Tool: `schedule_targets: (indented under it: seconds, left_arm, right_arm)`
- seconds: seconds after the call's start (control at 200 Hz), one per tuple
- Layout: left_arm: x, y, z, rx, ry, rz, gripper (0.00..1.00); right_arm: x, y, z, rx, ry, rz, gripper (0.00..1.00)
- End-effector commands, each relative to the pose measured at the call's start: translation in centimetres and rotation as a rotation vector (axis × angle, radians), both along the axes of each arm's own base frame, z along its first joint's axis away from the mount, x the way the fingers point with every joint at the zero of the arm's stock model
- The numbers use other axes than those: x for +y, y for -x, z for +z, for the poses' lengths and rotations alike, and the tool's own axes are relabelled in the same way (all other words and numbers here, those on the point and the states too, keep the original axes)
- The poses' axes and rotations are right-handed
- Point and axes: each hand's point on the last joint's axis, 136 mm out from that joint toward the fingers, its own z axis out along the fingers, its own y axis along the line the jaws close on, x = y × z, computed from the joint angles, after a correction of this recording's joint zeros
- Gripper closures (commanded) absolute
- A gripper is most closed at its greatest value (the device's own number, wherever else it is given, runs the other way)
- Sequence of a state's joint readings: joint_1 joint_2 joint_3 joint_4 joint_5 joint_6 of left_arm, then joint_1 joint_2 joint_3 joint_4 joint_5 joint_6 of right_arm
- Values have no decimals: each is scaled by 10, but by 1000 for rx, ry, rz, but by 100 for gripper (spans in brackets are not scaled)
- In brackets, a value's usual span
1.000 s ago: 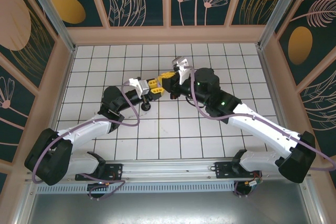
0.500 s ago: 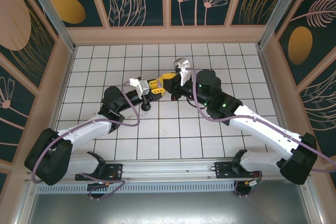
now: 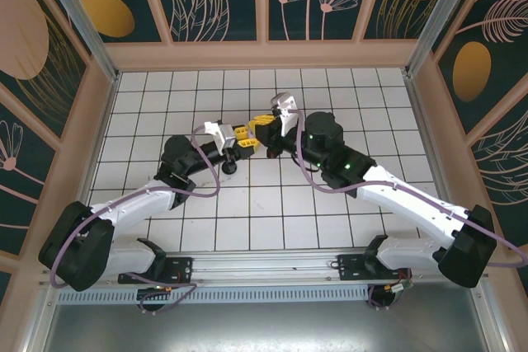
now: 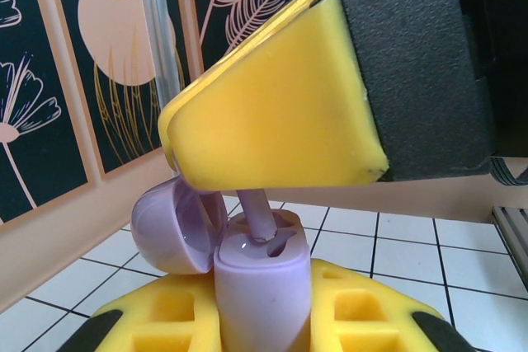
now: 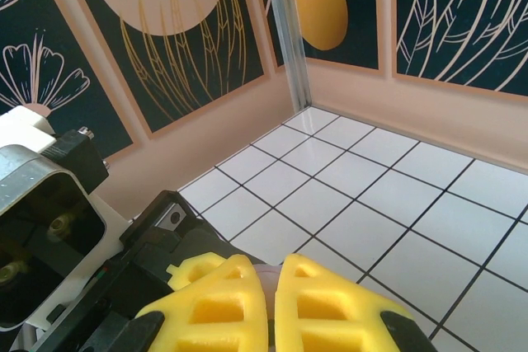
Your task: Insert wireless bluetooth earbuds into charging case
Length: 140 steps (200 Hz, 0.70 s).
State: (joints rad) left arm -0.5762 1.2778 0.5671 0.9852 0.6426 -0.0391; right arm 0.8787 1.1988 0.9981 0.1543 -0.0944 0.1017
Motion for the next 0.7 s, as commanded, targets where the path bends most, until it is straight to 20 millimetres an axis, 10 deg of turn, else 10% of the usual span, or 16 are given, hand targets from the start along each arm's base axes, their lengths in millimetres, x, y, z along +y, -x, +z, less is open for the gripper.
schedule_targets:
  seconds: [0.0, 0.696]
  left_arm:
    - [9, 19, 69, -210, 139, -12, 100]
    - [14, 19, 80, -209, 183, 5, 100]
  right_arm:
    - [-4, 0, -59, 94, 151, -19, 94]
    - [9, 11, -81, 154, 249, 74, 94]
